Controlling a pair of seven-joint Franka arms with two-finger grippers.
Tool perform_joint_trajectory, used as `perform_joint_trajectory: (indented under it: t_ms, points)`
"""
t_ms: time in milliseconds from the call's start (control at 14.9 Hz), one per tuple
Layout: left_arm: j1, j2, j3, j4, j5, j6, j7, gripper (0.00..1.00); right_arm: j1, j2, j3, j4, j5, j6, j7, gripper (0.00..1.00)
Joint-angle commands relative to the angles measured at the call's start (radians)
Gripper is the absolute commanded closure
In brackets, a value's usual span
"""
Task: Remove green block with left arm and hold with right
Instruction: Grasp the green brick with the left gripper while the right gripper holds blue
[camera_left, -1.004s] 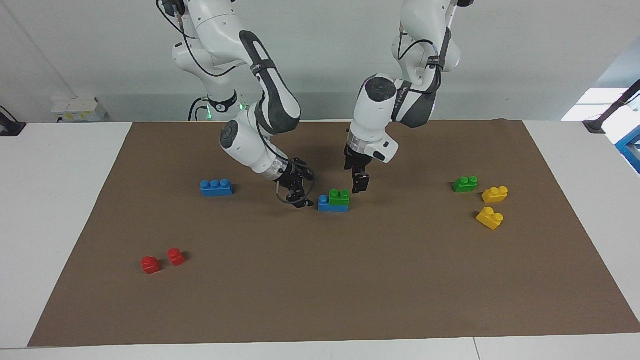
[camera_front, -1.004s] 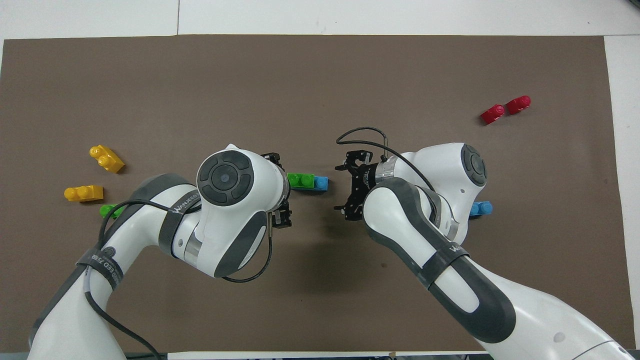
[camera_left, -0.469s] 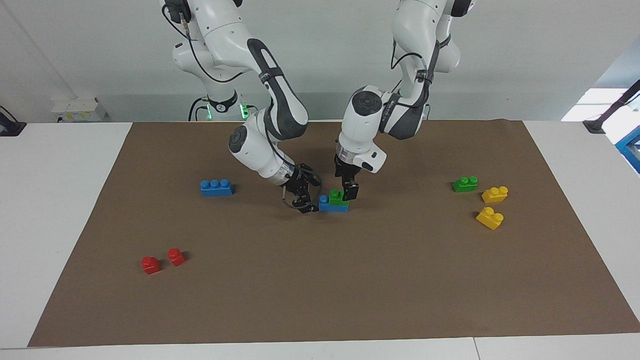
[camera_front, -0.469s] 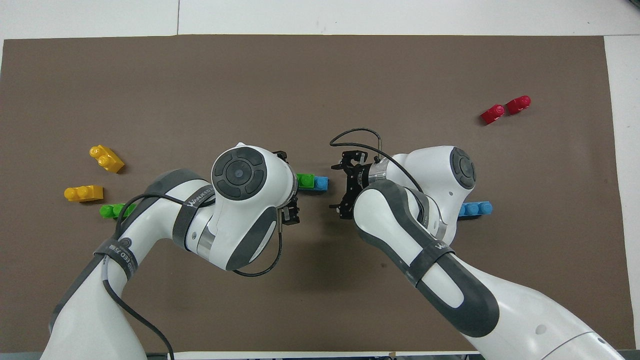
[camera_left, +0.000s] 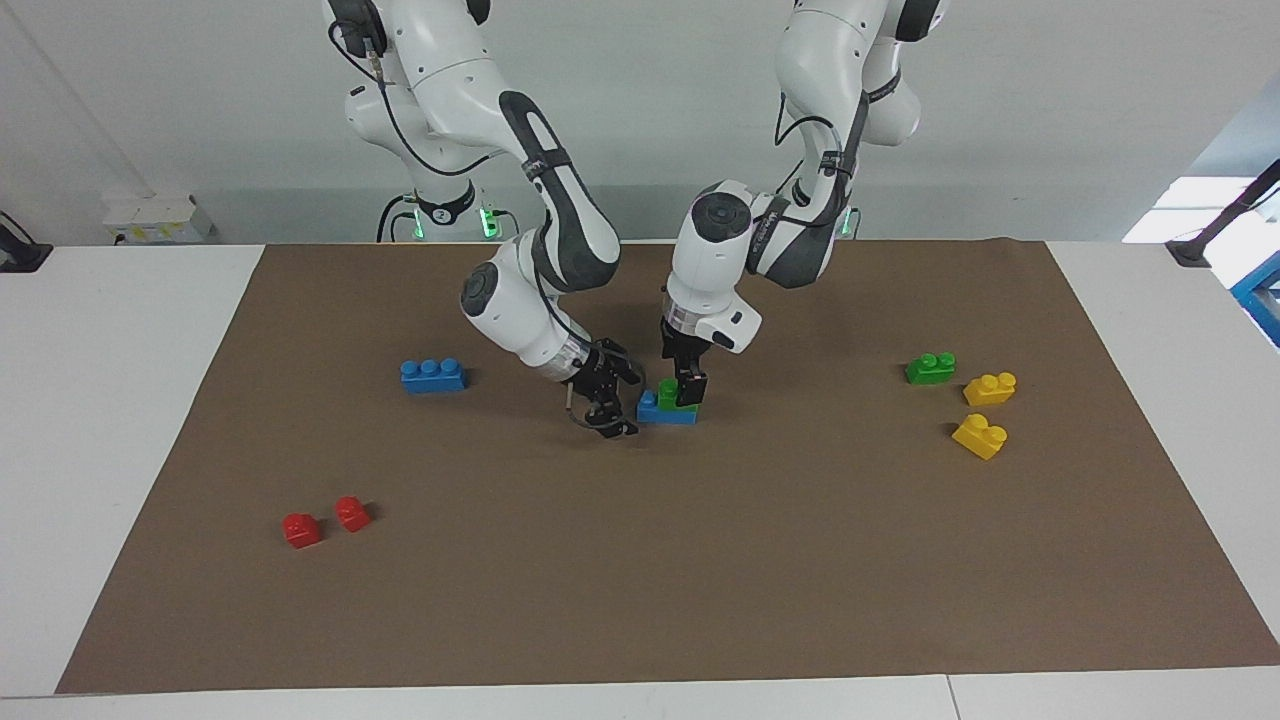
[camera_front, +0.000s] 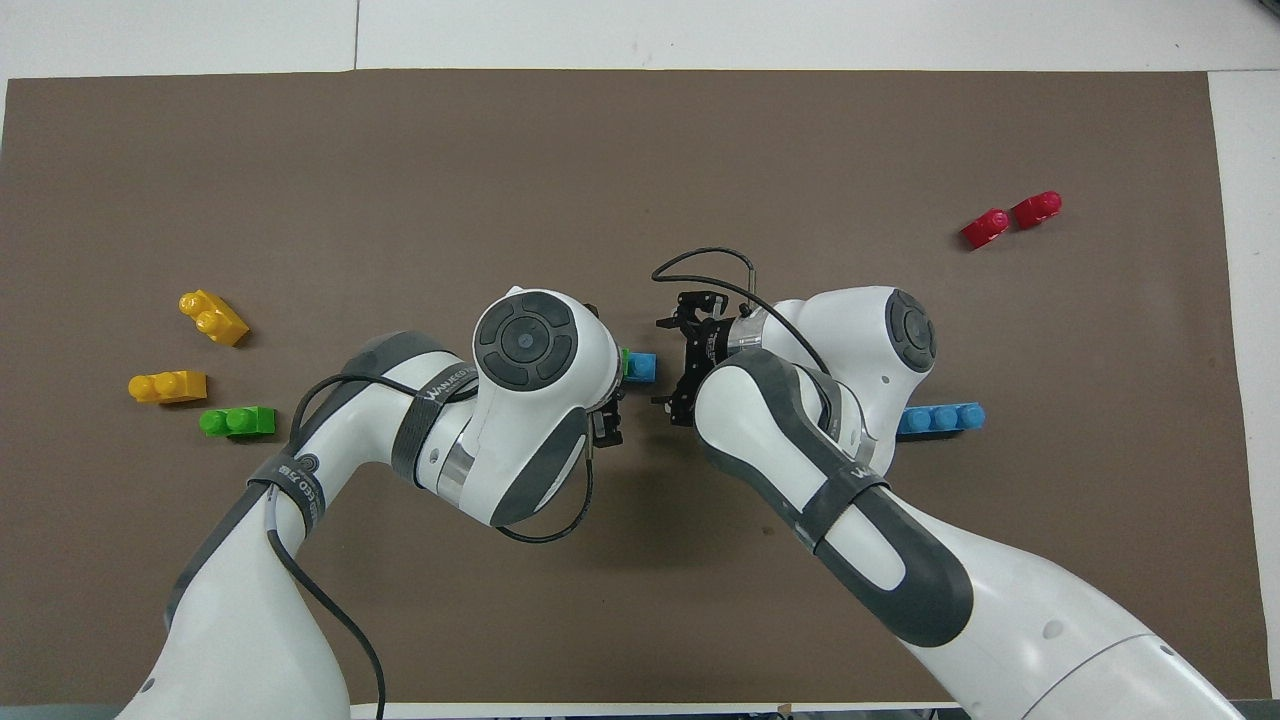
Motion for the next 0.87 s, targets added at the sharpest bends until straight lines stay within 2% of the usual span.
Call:
perform_joint_trajectory:
  t_ms: [0,335,804]
  points:
    - [-0.017,0.007,0.015,0.006,0.009,0.000,-0.016,0.00,0.025,0.026,0.000,0.025,0.055,0.037,-0.036,0.00]
    - [-0.017,0.007,0.017,-0.002,0.012,-0.002,-0.016,0.00,0.028,0.030,0.002,0.024,0.057,0.049,-0.037,0.01]
    - [-0.015,0.005,0.018,-0.008,0.014,0.002,-0.016,0.00,0.035,0.035,0.002,0.024,0.127,0.083,-0.056,0.16]
